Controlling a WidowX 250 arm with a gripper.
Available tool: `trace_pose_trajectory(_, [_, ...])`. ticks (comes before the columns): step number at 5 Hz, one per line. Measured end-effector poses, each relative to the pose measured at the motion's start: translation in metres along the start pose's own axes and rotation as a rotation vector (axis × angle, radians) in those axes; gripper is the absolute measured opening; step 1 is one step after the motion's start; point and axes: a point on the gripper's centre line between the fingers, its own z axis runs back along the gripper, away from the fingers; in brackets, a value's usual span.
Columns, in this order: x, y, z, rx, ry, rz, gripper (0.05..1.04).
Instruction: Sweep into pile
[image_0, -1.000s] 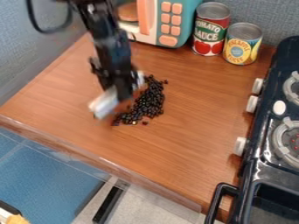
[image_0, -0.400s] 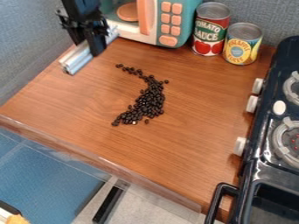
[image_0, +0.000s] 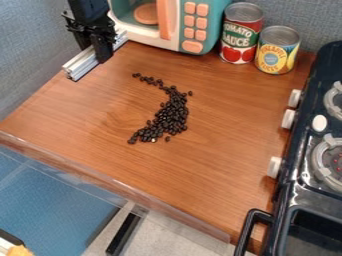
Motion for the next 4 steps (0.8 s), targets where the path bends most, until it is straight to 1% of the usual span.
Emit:
trace_pose_trajectory(1, [0.003, 0.012, -0.015, 0.032, 0.019, -0.015, 0.409])
trace_pose_trajectory(2, [-0.001, 0.018, -0.033, 0.046, 0.046, -0.025, 0.409])
trace_pose_trajectory(3, [-0.002, 0.023, -0.041, 0.068, 0.060, -0.039, 0.409])
trace_pose_trajectory(4, [-0.004, 0.026, -0.048, 0.078, 0.066, -0.045, 0.409])
